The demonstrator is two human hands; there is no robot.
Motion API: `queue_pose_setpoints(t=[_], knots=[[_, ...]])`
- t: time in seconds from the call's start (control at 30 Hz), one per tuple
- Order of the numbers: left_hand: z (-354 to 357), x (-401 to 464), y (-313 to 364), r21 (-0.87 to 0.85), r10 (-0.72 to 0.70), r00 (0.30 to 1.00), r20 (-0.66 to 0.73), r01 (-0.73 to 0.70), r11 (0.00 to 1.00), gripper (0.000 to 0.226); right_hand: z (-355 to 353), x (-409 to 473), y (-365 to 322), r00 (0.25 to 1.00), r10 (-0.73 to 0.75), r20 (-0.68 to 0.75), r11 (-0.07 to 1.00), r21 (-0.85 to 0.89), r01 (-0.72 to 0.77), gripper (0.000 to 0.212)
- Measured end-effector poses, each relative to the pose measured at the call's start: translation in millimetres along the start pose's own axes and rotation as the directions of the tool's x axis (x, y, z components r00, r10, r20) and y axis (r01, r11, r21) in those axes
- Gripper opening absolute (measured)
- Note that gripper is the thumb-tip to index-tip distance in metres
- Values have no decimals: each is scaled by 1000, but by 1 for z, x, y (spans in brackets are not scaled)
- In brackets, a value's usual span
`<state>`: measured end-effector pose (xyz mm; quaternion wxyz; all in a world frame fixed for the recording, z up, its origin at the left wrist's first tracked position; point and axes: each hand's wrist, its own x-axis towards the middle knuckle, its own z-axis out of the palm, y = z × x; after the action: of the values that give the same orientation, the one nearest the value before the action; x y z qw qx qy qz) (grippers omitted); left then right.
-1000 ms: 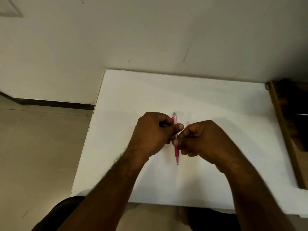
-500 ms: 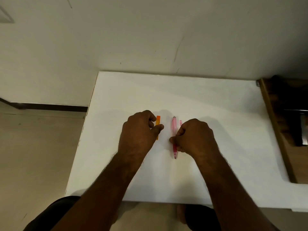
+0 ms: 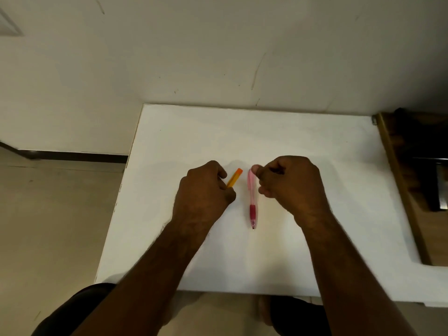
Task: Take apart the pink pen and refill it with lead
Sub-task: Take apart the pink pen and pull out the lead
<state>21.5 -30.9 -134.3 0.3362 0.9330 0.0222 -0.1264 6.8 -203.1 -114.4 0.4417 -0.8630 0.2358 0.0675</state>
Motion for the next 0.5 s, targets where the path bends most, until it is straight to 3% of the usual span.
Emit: queue_pose_setpoints(t=[0.2, 0.5], knots=[[-15, -5, 4, -24, 197, 979, -48, -199, 980, 22, 8, -2, -12, 999, -34, 34, 931, 365, 19, 4], [-37, -14, -9, -39, 275, 951, -144, -283, 958, 15, 20, -15, -28, 995, 14, 103, 818, 571, -71, 6]])
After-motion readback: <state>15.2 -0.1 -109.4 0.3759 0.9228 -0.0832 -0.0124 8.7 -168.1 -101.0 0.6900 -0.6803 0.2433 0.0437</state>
